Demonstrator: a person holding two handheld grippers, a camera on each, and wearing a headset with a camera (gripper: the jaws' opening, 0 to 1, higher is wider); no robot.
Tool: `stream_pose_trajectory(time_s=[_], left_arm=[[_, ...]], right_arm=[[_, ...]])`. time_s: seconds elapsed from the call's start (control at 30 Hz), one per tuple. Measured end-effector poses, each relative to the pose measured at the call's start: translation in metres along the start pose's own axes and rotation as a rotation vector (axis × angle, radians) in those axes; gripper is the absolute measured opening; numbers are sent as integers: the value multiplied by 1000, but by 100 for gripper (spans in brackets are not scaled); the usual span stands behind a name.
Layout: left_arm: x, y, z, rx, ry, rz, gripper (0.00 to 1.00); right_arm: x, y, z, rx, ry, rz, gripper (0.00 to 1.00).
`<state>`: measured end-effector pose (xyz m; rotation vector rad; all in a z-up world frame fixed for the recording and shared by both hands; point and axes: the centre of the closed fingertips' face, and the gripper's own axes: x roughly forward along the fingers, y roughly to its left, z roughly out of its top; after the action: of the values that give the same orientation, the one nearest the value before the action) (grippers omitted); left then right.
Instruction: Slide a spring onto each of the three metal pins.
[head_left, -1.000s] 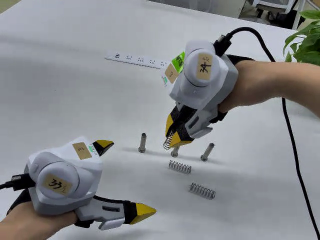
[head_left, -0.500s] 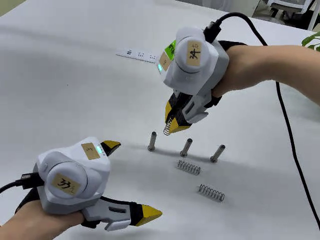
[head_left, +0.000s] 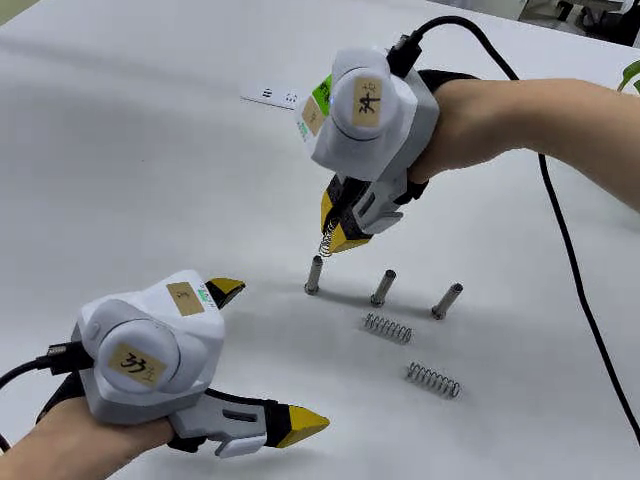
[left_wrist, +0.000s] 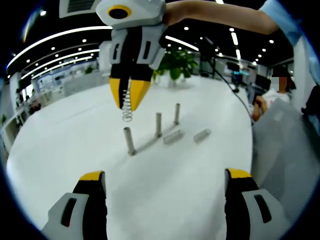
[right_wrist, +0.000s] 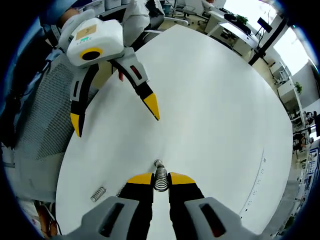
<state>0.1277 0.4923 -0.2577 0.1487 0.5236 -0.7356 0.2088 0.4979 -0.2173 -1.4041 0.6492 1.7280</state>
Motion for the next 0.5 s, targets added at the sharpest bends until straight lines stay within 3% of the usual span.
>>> stream_pose_trajectory(time_s=[0.5], left_arm=[[-1, 1, -4, -16, 1, 2, 100]], right_arm=[[7, 0, 1, -10, 11, 20, 12]])
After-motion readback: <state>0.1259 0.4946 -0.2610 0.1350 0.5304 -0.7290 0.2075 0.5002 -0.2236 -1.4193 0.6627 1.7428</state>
